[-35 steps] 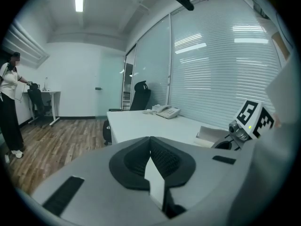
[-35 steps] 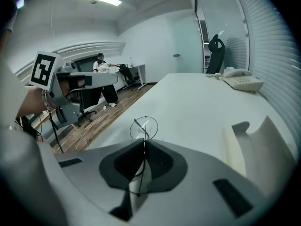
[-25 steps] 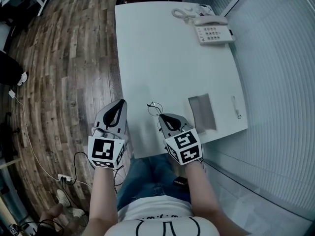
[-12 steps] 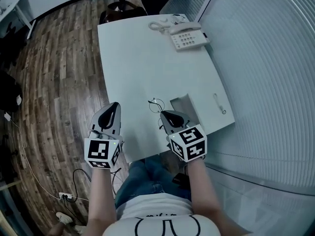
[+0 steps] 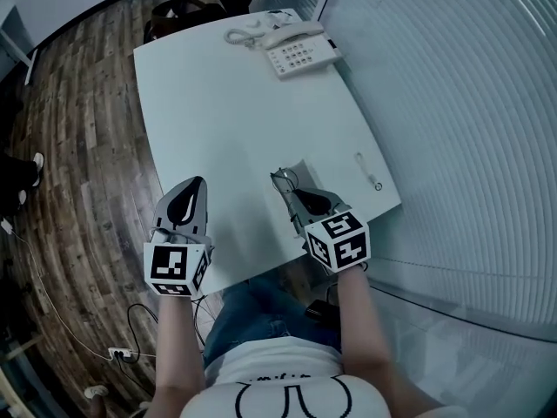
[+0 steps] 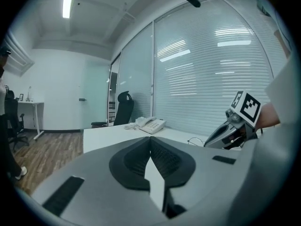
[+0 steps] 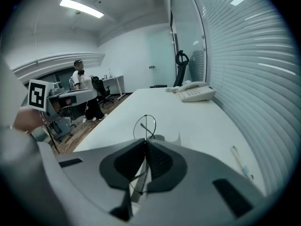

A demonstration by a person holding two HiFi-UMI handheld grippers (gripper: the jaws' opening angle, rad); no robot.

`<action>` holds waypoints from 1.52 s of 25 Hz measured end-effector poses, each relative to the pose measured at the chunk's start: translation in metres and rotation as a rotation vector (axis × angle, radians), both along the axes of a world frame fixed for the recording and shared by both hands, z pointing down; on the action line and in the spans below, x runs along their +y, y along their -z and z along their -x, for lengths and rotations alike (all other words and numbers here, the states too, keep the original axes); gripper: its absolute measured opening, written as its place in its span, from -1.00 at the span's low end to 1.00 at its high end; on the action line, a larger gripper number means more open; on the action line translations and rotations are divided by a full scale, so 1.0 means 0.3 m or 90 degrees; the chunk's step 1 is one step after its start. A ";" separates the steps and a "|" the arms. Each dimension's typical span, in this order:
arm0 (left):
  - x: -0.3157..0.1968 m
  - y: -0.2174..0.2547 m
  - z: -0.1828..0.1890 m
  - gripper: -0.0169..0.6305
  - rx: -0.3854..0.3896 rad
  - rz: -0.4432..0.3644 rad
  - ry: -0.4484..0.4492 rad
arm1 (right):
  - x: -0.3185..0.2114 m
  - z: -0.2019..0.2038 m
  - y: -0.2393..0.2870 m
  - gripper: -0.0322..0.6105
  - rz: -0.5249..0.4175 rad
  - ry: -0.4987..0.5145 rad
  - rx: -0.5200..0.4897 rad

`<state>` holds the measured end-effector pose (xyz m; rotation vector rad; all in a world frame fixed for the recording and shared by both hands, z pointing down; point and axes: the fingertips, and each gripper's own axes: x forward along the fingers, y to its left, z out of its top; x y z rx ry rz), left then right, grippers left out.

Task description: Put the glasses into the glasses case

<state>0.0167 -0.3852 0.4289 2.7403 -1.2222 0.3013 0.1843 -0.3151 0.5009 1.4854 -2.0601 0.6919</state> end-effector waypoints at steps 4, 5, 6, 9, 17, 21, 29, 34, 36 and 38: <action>-0.027 -0.037 -0.059 -0.90 -0.004 0.015 0.003 | -0.008 -0.065 -0.064 -0.84 0.035 0.000 0.019; -0.033 -0.048 -0.070 -0.90 -0.005 0.019 0.004 | -0.011 -0.078 -0.080 -0.84 0.042 0.000 0.023; -0.038 -0.060 -0.080 -0.90 -0.008 0.023 0.004 | -0.015 -0.088 -0.094 -0.84 0.050 -0.001 0.025; -0.049 -0.089 -0.099 -0.90 -0.016 0.034 0.006 | -0.021 -0.101 -0.138 -0.84 0.076 -0.001 0.040; -0.071 -0.141 -0.093 -0.90 -0.029 0.054 0.016 | -0.023 -0.066 -0.230 -0.84 0.137 0.016 0.047; -0.072 -0.158 -0.085 -0.90 -0.030 0.059 0.017 | -0.025 -0.061 -0.242 -0.84 0.144 0.004 0.059; -0.055 -0.153 -0.074 -0.90 -0.032 0.055 -0.008 | -0.011 -0.031 -0.225 -0.76 0.135 -0.007 0.029; -0.029 -0.112 -0.038 -0.90 -0.023 0.036 -0.031 | -0.006 -0.027 -0.133 -0.58 0.074 -0.050 0.034; -0.007 -0.087 -0.023 -0.90 -0.018 0.027 -0.046 | 0.008 -0.029 -0.074 -0.60 0.041 -0.080 0.043; 0.024 -0.055 -0.008 -0.90 -0.014 0.016 -0.064 | 0.035 -0.027 -0.005 -0.77 0.002 -0.110 0.053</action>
